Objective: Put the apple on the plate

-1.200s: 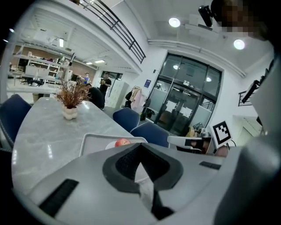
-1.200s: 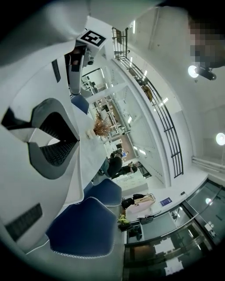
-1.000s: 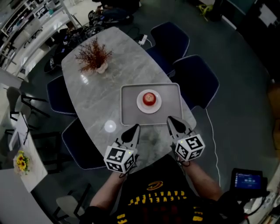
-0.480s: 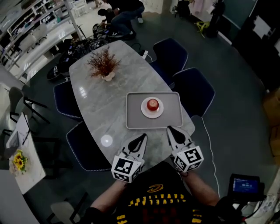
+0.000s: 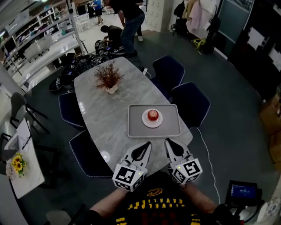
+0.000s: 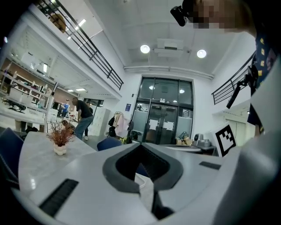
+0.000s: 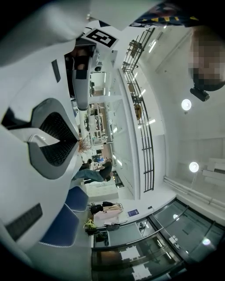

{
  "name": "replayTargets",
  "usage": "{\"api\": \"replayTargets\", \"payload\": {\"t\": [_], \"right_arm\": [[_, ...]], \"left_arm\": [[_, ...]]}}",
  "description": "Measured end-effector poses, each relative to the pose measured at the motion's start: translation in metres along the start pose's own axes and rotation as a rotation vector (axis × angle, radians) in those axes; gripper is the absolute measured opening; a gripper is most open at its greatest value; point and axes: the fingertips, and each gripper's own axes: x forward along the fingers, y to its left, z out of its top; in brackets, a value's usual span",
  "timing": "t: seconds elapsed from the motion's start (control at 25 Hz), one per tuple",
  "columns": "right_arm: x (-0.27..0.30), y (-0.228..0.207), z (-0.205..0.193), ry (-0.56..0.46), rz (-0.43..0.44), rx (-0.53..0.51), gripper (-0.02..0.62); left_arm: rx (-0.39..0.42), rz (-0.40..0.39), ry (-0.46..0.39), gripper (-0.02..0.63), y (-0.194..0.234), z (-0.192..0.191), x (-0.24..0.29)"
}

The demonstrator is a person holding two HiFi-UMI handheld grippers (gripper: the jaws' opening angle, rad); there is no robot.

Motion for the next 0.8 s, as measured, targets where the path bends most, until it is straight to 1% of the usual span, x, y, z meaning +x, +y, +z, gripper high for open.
{"api": "replayTargets", "payload": {"t": [0.16,0.4,0.52,0.64,0.8], "right_arm": [[-0.003,-0.004,0.002,-0.019,0.005,-0.021,0.006],[-0.012,-0.009,0.009,-0.054,-0.010,-0.052,0.006],[-0.019,0.000,0.014,-0.069,-0.012,-0.065,0.006],[-0.025,0.006,0.017,-0.081,-0.018,-0.078,0.006],[-0.020,-0.023,0.012,-0.094,-0.030,-0.086,0.006]], "left_arm": [[0.024,-0.002,-0.017,0.000,-0.004,-0.007,0.004],[0.046,-0.002,-0.026,0.000,-0.011,-0.005,0.004],[0.069,-0.007,-0.037,0.000,-0.016,0.000,-0.003],[0.072,-0.014,-0.040,0.001,-0.020,0.002,-0.009],[0.089,-0.015,-0.044,0.000,-0.018,-0.006,0.019]]}}
